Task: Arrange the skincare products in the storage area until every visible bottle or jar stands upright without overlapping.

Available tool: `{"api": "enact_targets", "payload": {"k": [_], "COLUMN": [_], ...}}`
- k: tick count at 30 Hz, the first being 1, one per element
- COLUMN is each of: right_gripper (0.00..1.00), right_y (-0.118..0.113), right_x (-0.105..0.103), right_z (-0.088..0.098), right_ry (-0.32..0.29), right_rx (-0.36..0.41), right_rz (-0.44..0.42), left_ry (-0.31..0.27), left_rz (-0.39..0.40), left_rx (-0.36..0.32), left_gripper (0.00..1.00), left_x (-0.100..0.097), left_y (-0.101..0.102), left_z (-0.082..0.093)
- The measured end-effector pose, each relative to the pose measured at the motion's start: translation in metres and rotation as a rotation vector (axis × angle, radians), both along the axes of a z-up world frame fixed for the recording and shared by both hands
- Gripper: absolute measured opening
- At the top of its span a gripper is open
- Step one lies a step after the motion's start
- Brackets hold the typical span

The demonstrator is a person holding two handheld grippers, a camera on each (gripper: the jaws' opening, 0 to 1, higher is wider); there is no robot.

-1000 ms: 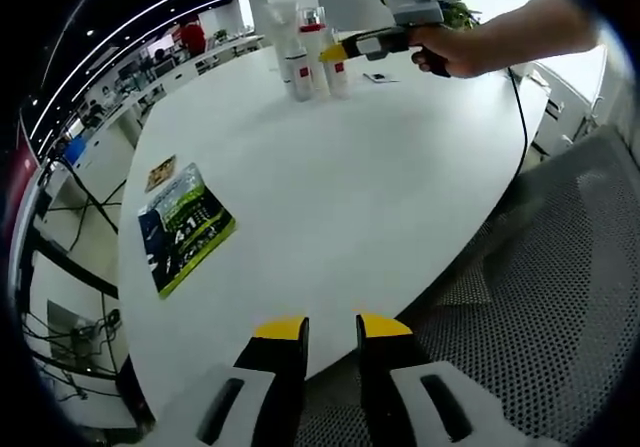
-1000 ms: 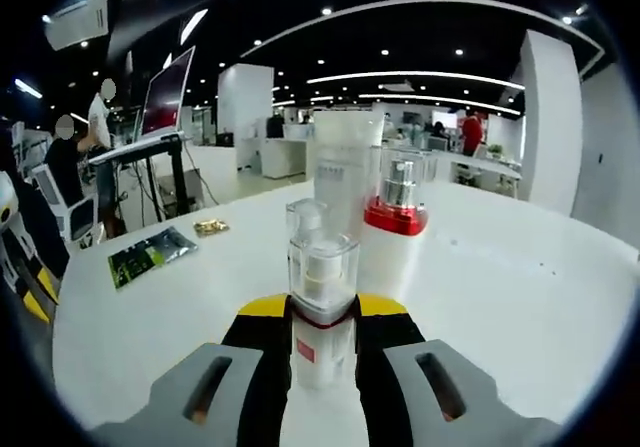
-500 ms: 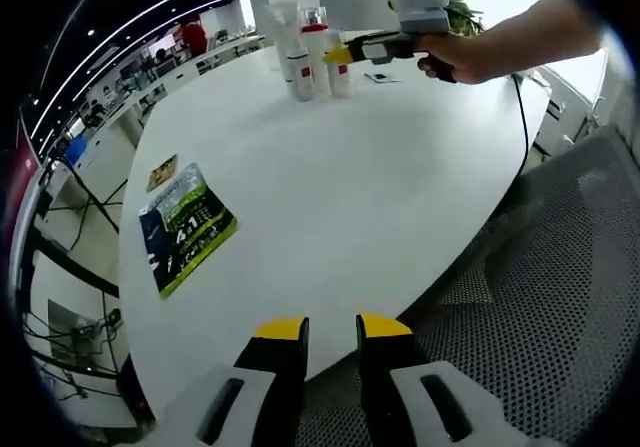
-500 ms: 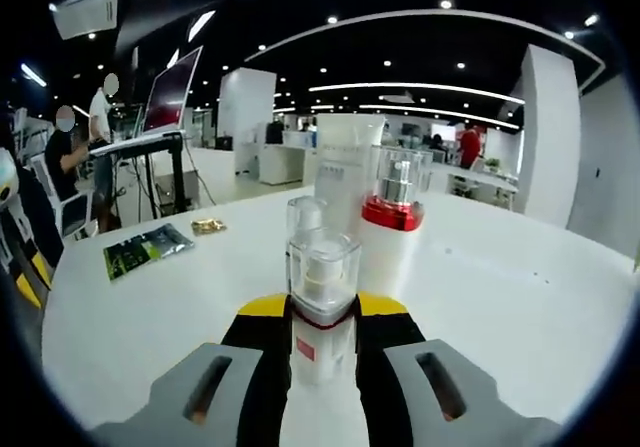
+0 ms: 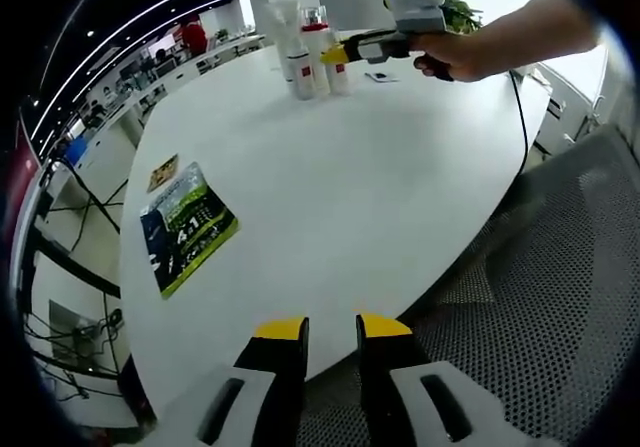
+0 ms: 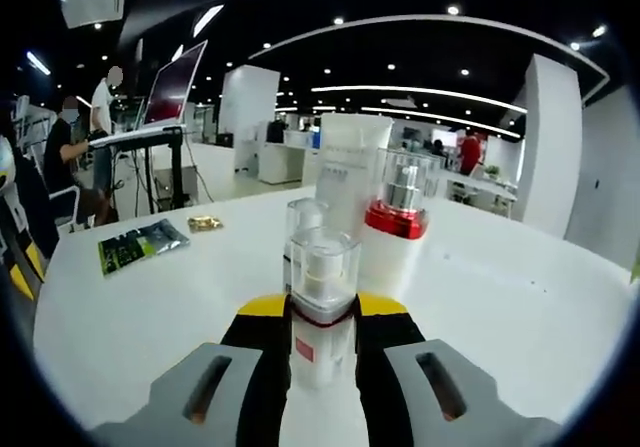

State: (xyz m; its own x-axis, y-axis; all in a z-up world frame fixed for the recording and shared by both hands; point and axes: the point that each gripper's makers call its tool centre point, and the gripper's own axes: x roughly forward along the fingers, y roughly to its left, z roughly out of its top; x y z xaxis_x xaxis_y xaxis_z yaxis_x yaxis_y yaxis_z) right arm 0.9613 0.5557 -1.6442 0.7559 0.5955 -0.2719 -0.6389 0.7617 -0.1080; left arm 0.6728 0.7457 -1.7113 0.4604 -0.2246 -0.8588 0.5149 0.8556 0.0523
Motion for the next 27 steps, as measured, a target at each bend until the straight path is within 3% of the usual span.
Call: {"api": "enact_targets", "payload": {"k": [10,15,20,27], "right_gripper": [0.22,0.24,0.25,0.21], "right_y": [-0.007,-0.012,-0.015,-0.014], "right_x": [-0.001,-0.006,-0.013,-0.007], "right_z": [-0.001,-0.017,-0.027,-0.019], "right_ry": [0.016,0.103,0.146,0.127], "right_rx": [0.020,-0.001,-0.001,-0.004], "right_rz": [-0.023,-0.038,-0.049,-0.050], "left_ry": [-0.003,-0.006,-0.006,-0.008], "left_rz": [0.000,-0.001,-0.001,-0.006], "left_rx": [0.005,0.007,0.007,0.005], "left_gripper": [0.19,0.19,0.19,0.19], "left_x": [0.001,0.001,0.001,0.001], "left_y": [0.000,0.000,0.000,0.000], "left_z": [0.000,0.000,0.000,0.001]}}
